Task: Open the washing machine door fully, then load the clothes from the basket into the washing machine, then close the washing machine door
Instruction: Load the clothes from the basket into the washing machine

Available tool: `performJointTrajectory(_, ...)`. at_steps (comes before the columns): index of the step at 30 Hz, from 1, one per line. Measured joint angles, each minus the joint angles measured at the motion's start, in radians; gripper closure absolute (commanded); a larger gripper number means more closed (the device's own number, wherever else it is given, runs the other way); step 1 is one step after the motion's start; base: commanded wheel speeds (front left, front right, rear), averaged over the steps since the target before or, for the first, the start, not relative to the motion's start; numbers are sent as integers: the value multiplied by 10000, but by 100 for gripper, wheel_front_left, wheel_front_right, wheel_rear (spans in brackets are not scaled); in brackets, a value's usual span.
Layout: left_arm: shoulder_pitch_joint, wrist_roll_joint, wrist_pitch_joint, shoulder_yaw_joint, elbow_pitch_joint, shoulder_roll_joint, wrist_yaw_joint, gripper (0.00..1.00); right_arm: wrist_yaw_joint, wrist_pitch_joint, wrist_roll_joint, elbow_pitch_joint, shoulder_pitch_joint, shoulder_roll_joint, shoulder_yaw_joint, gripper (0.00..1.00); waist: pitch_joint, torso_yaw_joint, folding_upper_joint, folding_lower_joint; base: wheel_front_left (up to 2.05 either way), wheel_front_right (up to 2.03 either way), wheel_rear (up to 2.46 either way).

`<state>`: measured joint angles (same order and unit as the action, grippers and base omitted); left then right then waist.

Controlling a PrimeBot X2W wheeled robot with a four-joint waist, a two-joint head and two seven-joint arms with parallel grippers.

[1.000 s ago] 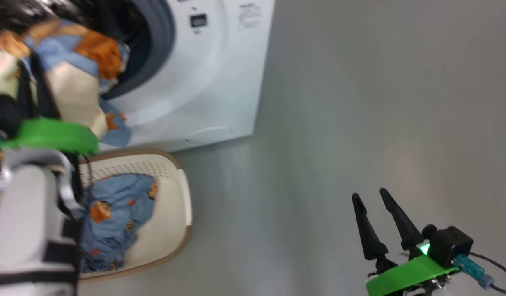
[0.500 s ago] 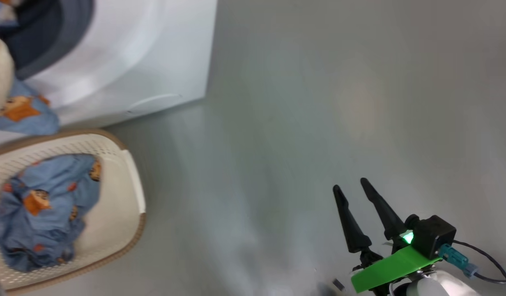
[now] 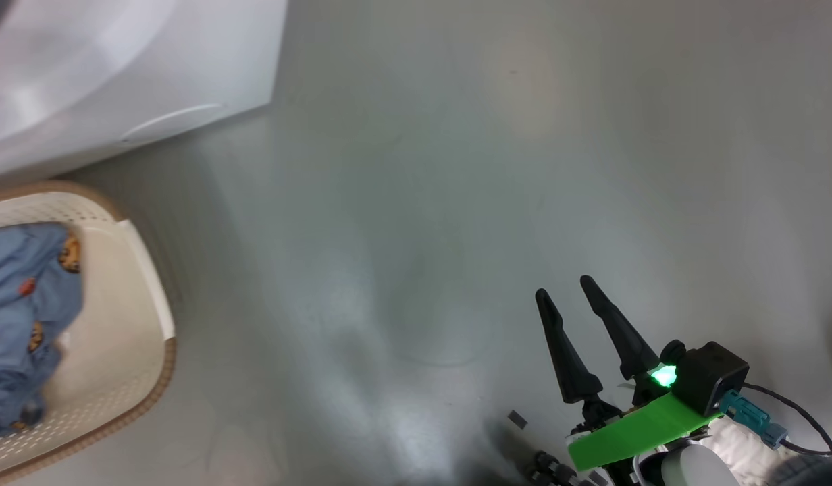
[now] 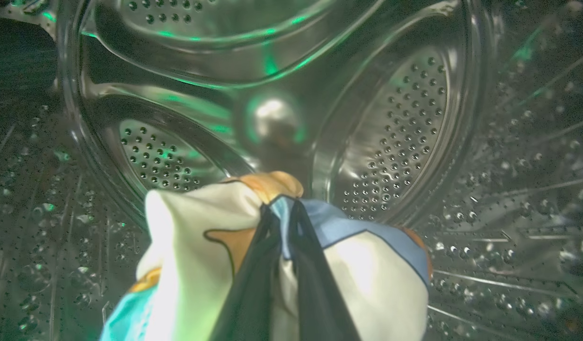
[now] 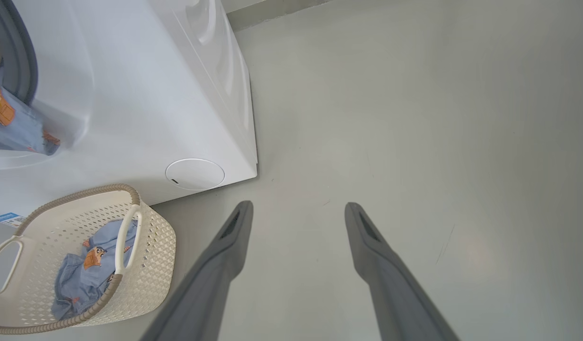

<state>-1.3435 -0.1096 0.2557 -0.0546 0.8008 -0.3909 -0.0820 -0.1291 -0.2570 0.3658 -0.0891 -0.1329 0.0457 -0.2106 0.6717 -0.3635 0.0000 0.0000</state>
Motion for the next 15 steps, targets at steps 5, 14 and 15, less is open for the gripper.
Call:
performJointTrajectory(5,-605,58,2,-44,-355,-151,4,100,0,0,0,36,42,-27,4,0,217,-276,0,0,0,0,0)
performJointTrajectory(14,-949,527,10,291,213,-128,67,99,0,0,132,79,44,-36,-69,0,303,-219,0,0,0,0,0)
performJointTrajectory(15,-950,533,10,309,424,-128,2,91,0,0,142,77,44,-38,-86,0,291,-197,0,0,0,0,0)
